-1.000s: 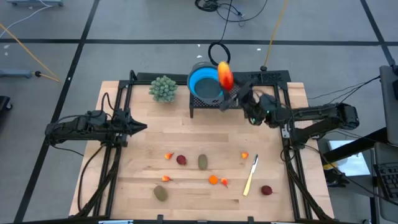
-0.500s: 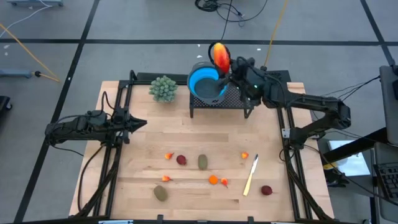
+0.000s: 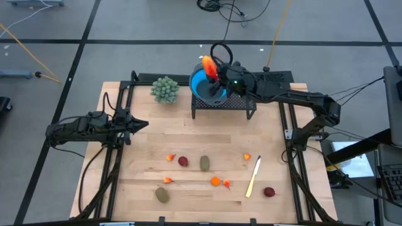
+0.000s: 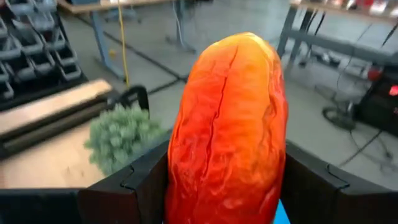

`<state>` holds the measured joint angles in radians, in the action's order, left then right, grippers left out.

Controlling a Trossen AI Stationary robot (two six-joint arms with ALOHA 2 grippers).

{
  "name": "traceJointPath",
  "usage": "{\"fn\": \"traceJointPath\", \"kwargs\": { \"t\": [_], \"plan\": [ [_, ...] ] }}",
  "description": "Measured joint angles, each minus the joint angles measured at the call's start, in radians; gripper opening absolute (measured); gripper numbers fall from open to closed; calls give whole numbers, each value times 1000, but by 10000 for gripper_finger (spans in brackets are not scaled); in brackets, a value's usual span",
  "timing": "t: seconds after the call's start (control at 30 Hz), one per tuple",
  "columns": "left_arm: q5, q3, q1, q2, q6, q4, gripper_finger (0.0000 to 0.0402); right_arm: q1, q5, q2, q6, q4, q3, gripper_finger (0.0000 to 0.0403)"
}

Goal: Pick & Place Fruit
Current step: Put the mango into the blue strainer on the shelf

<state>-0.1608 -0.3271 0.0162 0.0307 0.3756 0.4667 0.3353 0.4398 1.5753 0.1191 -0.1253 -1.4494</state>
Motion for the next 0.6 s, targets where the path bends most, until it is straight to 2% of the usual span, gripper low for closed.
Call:
{"fn": "traceJointPath", "kwargs": {
  "t": [0.1,0.27,0.53,0.6],
  "plan": [
    [-6,0,0,0,0,0,21,11,-5,26,23,-60,0,238],
    [-7,0,0,0,0,1,21,19,-80,62,27,-100,0,238],
    [-7,0,0,0,-4,1,21,19,-80,66,27,-166,0,238],
    [-7,0,0,0,-6,1,21,19,-107,66,27,-182,0,238]
  ]
}}
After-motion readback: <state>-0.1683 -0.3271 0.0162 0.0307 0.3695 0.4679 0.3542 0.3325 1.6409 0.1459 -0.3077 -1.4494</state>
